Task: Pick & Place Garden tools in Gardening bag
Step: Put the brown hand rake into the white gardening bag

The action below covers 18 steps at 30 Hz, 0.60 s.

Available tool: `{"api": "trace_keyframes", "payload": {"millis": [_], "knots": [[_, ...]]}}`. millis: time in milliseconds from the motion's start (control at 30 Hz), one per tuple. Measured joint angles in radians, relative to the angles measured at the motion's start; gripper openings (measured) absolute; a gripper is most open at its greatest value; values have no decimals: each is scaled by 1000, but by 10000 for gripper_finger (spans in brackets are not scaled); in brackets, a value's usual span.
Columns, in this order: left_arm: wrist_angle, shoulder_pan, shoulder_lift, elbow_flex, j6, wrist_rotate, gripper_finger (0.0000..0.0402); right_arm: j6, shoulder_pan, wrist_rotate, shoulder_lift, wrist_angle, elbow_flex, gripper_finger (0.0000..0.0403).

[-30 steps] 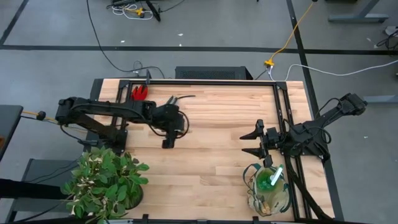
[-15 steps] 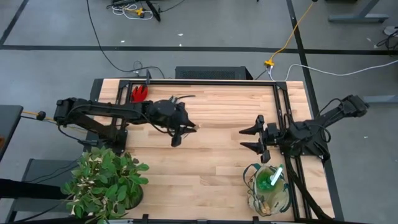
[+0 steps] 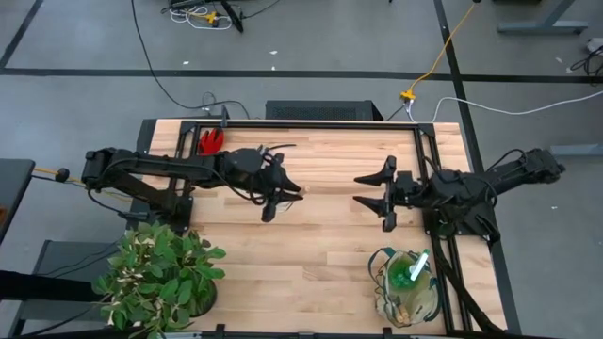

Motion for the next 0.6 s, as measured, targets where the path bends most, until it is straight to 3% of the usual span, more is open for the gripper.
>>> {"api": "trace_keyframes", "payload": {"millis": [600], "knots": [[225, 0, 1, 0, -52, 1, 77, 40, -134, -203, 165, 3, 178, 224]]}}
